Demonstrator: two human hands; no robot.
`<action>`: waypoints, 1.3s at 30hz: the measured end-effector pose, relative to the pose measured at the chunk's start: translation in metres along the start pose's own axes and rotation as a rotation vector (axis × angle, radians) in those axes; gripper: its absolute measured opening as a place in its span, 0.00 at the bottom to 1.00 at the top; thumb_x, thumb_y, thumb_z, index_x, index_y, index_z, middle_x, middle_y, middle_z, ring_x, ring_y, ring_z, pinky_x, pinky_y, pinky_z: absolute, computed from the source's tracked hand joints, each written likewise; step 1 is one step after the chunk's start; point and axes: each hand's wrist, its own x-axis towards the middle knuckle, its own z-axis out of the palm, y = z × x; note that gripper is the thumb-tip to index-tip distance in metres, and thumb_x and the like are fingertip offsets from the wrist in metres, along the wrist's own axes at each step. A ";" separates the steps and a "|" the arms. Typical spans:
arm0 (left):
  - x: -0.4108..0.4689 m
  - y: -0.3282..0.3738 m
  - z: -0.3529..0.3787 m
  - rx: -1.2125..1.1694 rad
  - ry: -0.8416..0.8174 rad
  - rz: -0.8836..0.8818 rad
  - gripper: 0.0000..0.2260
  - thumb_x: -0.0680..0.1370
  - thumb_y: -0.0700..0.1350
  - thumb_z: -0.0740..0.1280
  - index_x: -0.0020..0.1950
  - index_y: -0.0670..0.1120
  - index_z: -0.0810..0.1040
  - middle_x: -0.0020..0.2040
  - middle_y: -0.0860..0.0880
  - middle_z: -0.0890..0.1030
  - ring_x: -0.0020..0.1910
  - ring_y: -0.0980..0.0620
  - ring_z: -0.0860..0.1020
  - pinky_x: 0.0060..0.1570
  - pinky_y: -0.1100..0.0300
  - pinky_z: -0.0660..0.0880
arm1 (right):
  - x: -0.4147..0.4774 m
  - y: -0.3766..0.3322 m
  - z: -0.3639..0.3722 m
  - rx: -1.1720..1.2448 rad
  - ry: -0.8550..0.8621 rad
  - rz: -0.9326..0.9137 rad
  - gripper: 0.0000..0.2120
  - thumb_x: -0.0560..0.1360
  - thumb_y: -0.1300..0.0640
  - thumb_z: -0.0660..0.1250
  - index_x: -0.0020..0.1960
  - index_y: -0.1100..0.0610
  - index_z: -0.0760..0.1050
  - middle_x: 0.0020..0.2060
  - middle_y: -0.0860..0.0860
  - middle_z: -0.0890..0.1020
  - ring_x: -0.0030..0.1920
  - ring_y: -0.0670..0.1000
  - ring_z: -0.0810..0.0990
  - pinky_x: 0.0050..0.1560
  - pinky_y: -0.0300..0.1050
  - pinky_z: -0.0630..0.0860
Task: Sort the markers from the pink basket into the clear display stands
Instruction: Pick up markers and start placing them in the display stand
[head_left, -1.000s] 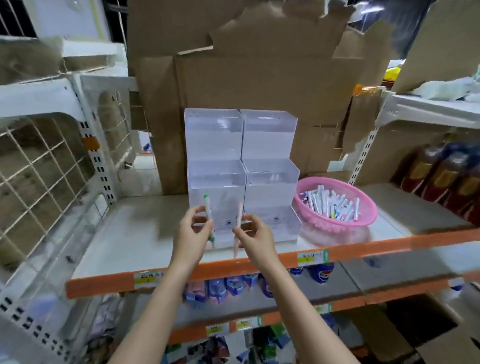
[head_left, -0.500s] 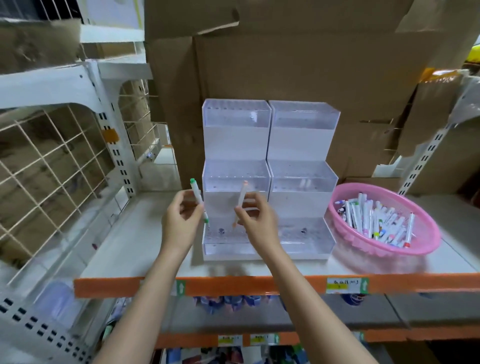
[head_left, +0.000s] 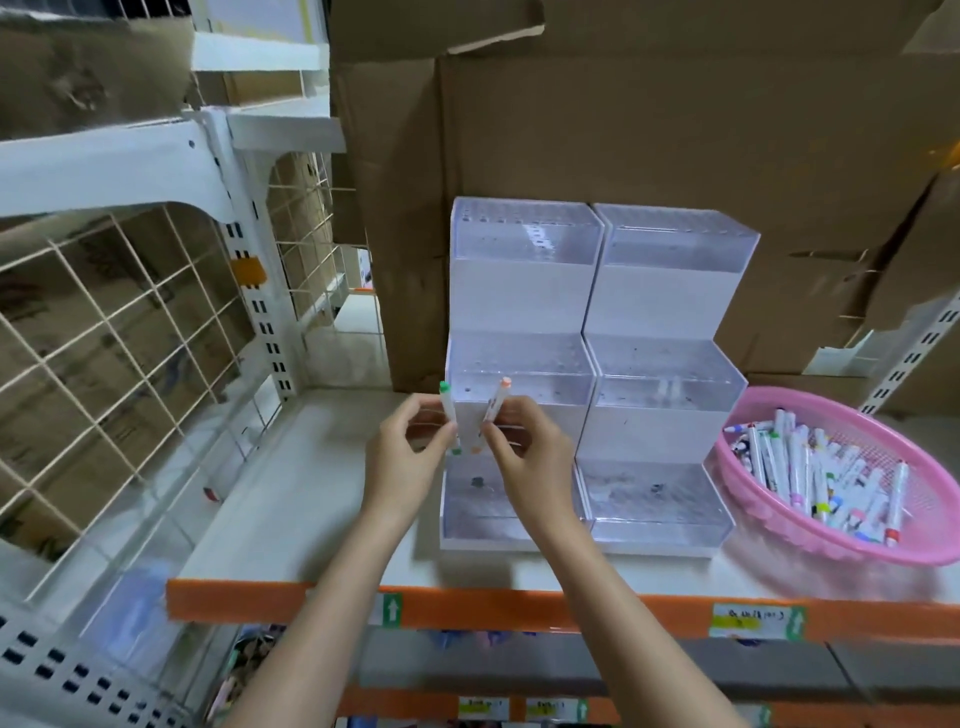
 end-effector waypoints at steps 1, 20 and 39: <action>0.000 -0.001 0.000 0.016 -0.006 0.011 0.08 0.75 0.39 0.70 0.51 0.50 0.79 0.46 0.57 0.82 0.47 0.59 0.80 0.49 0.64 0.76 | 0.000 0.000 0.001 -0.010 0.002 -0.007 0.05 0.74 0.65 0.70 0.48 0.58 0.77 0.39 0.46 0.83 0.41 0.42 0.82 0.43 0.34 0.78; -0.004 -0.012 0.008 0.331 -0.087 0.247 0.25 0.73 0.38 0.71 0.61 0.57 0.65 0.44 0.52 0.82 0.42 0.51 0.81 0.40 0.55 0.79 | 0.002 0.004 0.003 -0.093 -0.078 -0.053 0.29 0.73 0.68 0.69 0.61 0.39 0.65 0.38 0.46 0.83 0.40 0.44 0.83 0.43 0.47 0.80; -0.003 -0.024 0.005 0.302 -0.103 0.296 0.16 0.74 0.36 0.70 0.52 0.54 0.70 0.41 0.52 0.80 0.41 0.59 0.76 0.39 0.76 0.71 | -0.001 0.007 0.005 -0.153 -0.050 -0.085 0.25 0.76 0.63 0.68 0.60 0.37 0.65 0.39 0.44 0.80 0.38 0.44 0.82 0.41 0.48 0.80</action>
